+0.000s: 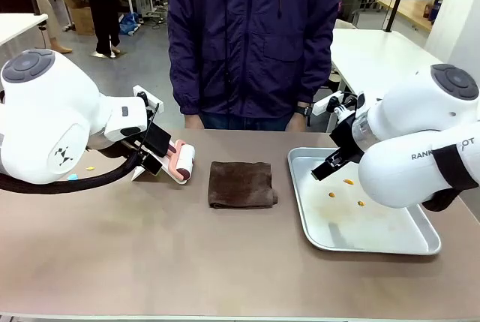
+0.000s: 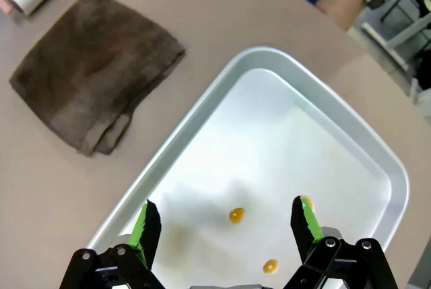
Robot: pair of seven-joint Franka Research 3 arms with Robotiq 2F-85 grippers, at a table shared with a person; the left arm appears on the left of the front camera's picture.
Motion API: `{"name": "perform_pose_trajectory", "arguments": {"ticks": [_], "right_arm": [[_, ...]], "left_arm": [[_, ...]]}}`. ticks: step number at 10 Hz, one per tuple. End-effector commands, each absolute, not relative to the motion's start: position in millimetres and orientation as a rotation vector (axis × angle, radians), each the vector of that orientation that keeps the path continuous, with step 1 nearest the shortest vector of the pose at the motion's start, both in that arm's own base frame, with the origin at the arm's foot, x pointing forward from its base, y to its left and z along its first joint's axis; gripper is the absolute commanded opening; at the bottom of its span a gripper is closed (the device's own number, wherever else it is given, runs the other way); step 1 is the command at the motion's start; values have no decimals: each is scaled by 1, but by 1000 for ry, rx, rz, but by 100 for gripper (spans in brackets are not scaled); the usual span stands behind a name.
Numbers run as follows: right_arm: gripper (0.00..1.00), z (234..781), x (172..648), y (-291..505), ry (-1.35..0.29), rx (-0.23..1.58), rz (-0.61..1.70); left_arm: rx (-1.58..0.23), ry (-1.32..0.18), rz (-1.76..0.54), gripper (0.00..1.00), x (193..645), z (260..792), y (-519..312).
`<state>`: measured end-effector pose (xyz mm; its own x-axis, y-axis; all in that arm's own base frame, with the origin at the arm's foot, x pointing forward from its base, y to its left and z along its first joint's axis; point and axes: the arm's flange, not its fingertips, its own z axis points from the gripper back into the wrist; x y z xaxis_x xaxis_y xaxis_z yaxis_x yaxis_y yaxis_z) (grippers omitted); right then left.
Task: Clean the surface of the table.
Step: Hold the Lint Roller with your left hand and the towel with your right hand.
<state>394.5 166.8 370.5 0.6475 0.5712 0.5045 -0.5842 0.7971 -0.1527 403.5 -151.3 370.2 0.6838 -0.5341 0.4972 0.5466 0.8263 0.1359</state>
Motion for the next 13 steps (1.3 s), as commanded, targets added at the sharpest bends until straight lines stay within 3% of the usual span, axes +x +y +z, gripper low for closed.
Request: {"name": "perform_pose_trajectory", "arguments": {"ticks": [1, 12, 13], "right_arm": [[100, 371, 395, 167, -565, 25, 656], [100, 371, 395, 167, -565, 24, 657], [100, 377, 391, 161, -460, 18, 625]], "left_arm": [[-24, -550, -606, 100, 403, 370, -151], [-24, -550, -606, 100, 403, 370, -151], [-47, -445, -631, 100, 400, 374, -147]]}}
